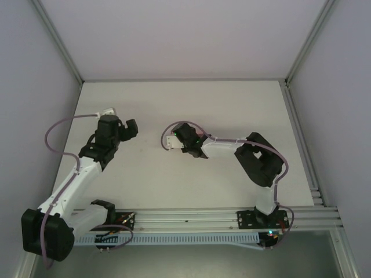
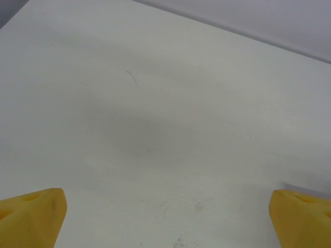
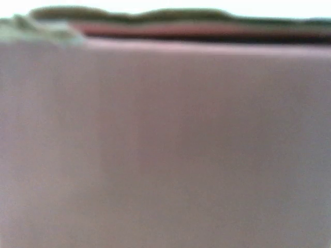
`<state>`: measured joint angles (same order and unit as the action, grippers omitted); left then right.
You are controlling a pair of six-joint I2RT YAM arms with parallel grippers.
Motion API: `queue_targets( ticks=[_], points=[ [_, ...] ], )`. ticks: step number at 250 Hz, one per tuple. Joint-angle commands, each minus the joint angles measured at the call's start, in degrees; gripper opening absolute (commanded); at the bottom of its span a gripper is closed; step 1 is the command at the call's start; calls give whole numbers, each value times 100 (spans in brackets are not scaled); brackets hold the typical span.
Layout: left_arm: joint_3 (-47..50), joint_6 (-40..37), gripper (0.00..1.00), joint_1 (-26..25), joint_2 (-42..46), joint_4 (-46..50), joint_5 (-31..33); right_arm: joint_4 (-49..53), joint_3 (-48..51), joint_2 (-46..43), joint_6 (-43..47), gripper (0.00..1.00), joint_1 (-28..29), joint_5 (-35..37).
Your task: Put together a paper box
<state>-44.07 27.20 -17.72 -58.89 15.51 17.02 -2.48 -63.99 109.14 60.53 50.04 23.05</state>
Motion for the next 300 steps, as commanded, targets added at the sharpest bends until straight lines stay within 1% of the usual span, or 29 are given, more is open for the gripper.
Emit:
queue_targets(
  ticks=[1, 17, 40, 63, 66, 83, 117, 135, 151, 165, 197, 212, 236, 259, 281, 290, 300],
  points=[
    [21, -27, 100, 40, 131, 77, 190, -168, 159, -146, -77, 71, 24, -217],
    [15, -40, 100, 40, 141, 74, 187, 105, 207, -278, -178, 82, 28, -300],
    [11, -47, 100, 42, 141, 69, 204, 450, 233, -470, -310, 87, 32, -316],
    [6, -52, 100, 40, 126, 67, 217, 989, 152, -680, -567, 93, 43, -516],
    [9, -55, 100, 46, 115, 66, 221, 1098, 124, -709, -595, 94, 41, -679],
    [-9, -64, 100, 44, 133, 58, 223, 1586, -121, -765, -850, 99, 42, -1049],
    [-77, -124, 100, 48, 152, 47, 249, 2875, -837, -829, -1329, 100, 42, -1933],
    [-106, -203, 100, 44, 193, -6, 266, 3027, -970, -1027, -1599, 100, 33, -2219],
    [-89, -315, 100, 49, 234, -142, 280, 2808, -923, -1336, -1929, 100, 10, -2228],
    [-35, -393, 100, 46, 263, -323, 389, 2450, -813, -1667, -2380, 100, -33, -2058],
    [295, -625, 100, 49, 452, -1029, 864, 1726, -539, -2468, -3713, 100, -257, -1014],
    [619, -1007, 100, 49, 577, -1634, 1040, 1542, -364, -2826, -4330, 100, -468, -580],
    [1291, -1610, 100, 58, 587, -2820, 1456, 1199, 221, -3458, -5072, 100, -1047, 62],
    [1955, -2150, 100, 149, 343, -4010, 1676, 364, 1247, -4107, -5582, 100, -1819, 480],
    [2508, -2455, 100, 337, -33, -5106, 1573, -752, 2466, -4651, -5963, 100, -2684, 528],
    [2647, -2489, 100, 430, -193, -5384, 1463, -1082, 2876, -4819, -6228, 100, -3023, 495],
    [2721, -2466, 100, 548, -351, -5551, 1280, -1439, 3289, -4977, -6362, 100, -3366, 266]
  ],
)
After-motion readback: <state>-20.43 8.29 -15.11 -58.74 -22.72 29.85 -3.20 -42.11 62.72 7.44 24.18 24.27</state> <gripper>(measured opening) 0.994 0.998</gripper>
